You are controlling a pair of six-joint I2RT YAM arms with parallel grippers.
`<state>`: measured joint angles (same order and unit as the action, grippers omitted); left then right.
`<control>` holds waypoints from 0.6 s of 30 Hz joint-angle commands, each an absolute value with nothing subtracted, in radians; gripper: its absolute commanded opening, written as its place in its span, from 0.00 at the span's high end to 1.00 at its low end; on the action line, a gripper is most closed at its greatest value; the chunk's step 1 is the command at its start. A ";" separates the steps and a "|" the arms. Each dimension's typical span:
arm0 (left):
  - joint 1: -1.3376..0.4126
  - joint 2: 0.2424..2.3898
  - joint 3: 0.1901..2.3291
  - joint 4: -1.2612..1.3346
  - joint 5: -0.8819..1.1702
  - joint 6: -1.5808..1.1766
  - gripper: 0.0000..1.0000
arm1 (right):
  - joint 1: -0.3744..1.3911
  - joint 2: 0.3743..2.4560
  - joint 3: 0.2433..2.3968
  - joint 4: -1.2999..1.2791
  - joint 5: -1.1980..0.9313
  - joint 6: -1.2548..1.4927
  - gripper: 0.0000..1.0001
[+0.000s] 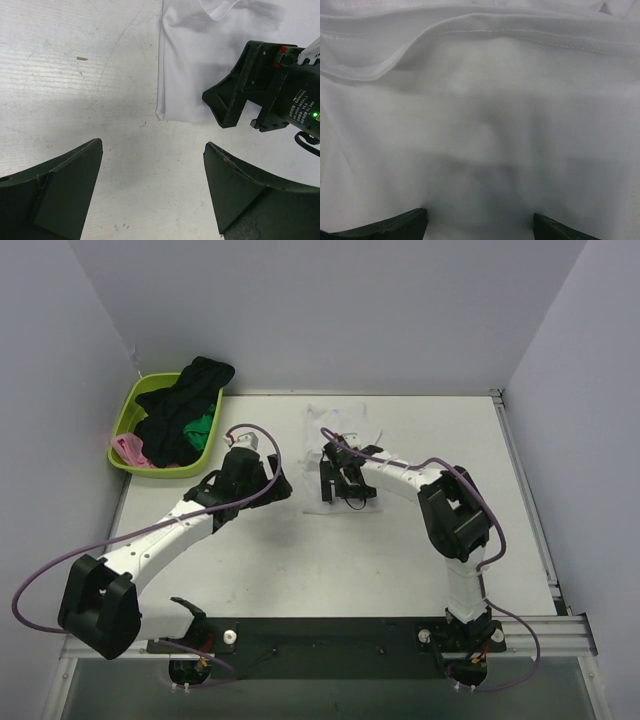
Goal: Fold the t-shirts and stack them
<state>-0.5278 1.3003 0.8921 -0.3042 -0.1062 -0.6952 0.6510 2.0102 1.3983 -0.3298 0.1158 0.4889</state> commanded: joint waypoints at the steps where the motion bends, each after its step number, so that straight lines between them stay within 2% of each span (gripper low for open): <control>1: -0.515 1.236 0.861 -0.305 -0.097 -0.678 0.08 | 0.684 2.003 1.375 -0.347 0.146 0.509 0.14; 11: -0.515 1.134 0.772 -0.325 -0.106 -0.707 0.08 | 0.836 1.907 1.126 -0.394 0.258 0.618 0.14; 18: -0.520 1.043 0.721 -0.362 -0.110 -0.730 0.08 | 1.023 1.845 0.982 -0.436 0.310 0.800 0.14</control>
<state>-0.5217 1.1011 0.7349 -0.3321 -0.1017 -0.7059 0.9230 1.8225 1.0908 -0.2310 0.2874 0.6872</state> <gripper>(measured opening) 0.919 0.859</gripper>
